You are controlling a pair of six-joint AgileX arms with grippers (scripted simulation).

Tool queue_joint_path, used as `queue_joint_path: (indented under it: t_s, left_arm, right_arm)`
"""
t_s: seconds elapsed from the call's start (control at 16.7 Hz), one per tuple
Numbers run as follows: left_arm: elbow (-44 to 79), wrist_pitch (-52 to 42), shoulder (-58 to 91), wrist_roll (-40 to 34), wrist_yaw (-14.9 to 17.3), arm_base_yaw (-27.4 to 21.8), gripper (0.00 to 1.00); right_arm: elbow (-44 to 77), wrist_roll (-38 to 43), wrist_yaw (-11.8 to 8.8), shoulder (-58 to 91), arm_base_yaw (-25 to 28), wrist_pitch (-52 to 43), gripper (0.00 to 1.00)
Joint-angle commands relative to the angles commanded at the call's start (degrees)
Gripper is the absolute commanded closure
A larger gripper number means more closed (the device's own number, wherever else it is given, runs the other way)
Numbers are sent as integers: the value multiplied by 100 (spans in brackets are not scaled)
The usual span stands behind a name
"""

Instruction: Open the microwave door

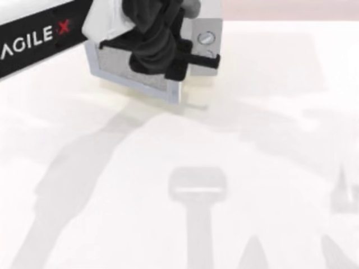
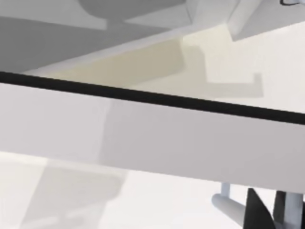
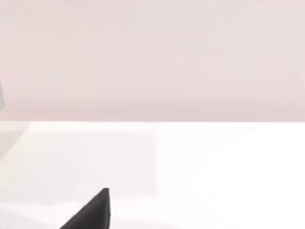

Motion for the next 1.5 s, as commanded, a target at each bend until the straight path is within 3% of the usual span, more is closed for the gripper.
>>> queue_joint_path:
  t_s: [0.24, 1.5]
  left_arm:
    - [-351, 150, -250, 341, 166, 87, 100]
    - [-351, 150, -250, 341, 166, 87, 100]
  right_arm:
    - [0, 0, 0, 0, 0, 0, 0]
    - [0, 0, 0, 0, 0, 0, 0]
